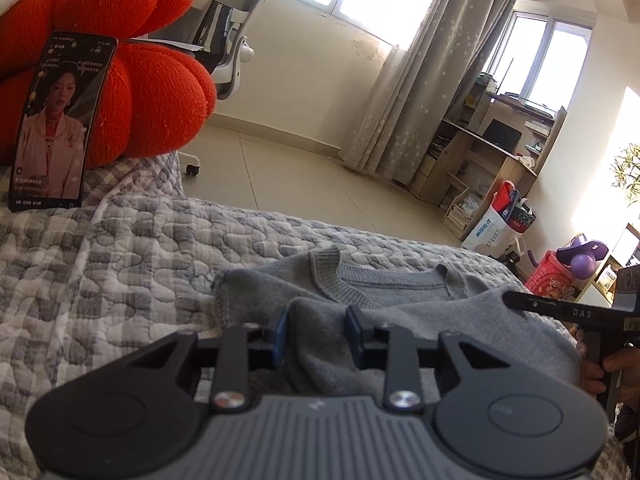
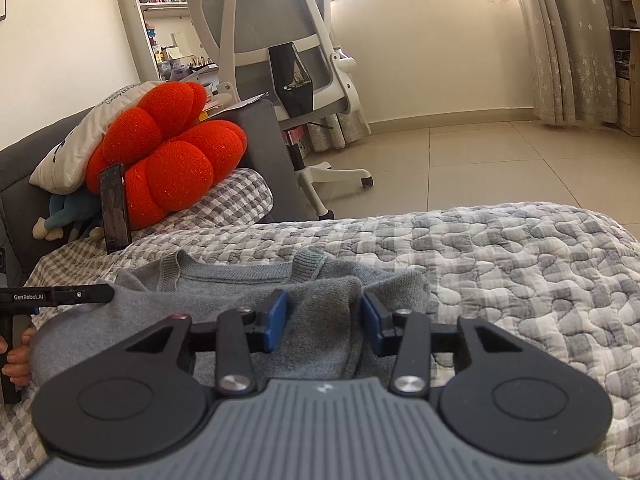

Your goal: Fold clothes

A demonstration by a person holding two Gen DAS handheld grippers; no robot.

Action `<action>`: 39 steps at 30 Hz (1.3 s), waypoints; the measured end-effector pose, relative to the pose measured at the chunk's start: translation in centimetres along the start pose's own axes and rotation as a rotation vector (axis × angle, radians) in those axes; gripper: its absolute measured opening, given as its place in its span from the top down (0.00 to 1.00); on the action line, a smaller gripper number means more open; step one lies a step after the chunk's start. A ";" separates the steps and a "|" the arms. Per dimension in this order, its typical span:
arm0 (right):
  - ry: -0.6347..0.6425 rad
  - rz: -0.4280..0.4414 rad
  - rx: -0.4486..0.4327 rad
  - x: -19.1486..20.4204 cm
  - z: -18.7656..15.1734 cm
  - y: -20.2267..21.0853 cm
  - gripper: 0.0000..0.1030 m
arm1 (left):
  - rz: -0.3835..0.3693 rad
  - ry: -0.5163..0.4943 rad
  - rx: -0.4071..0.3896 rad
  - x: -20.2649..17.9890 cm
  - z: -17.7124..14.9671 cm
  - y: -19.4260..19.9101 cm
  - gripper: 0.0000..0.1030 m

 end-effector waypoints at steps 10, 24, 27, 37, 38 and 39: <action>0.018 -0.029 -0.122 0.2 1.3 1.7 0.87 | -0.006 0.005 -0.118 -1.0 1.9 2.0 0.90; 0.037 -0.108 -0.121 -0.2 3.2 -2.4 0.88 | 0.095 -0.017 -0.096 -0.6 4.6 -2.0 0.90; 0.044 -0.125 -0.101 -0.4 2.8 -3.3 0.88 | 0.117 -0.021 -0.073 -0.3 4.5 -3.1 0.90; 0.058 -0.173 -0.022 -1.4 1.7 -5.4 0.88 | 0.182 -0.041 -0.001 0.7 3.1 -5.4 0.90; 0.065 -0.176 -0.015 -1.4 1.7 -5.5 0.88 | 0.186 -0.042 0.001 0.7 3.0 -5.5 0.90; 0.072 -0.179 -0.007 -1.3 1.7 -5.6 0.88 | 0.189 -0.044 0.003 0.7 2.9 -5.6 0.90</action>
Point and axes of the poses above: each gripper's, at about its wrist camera, not at the fingertips, and y roughly against the way its jaws point, x to its left, z to its top, the point moved 4 cm from there along -y, roughly the way its jaws point, and after that the axes turned 8 degrees about -x, right-handed, at the moved point
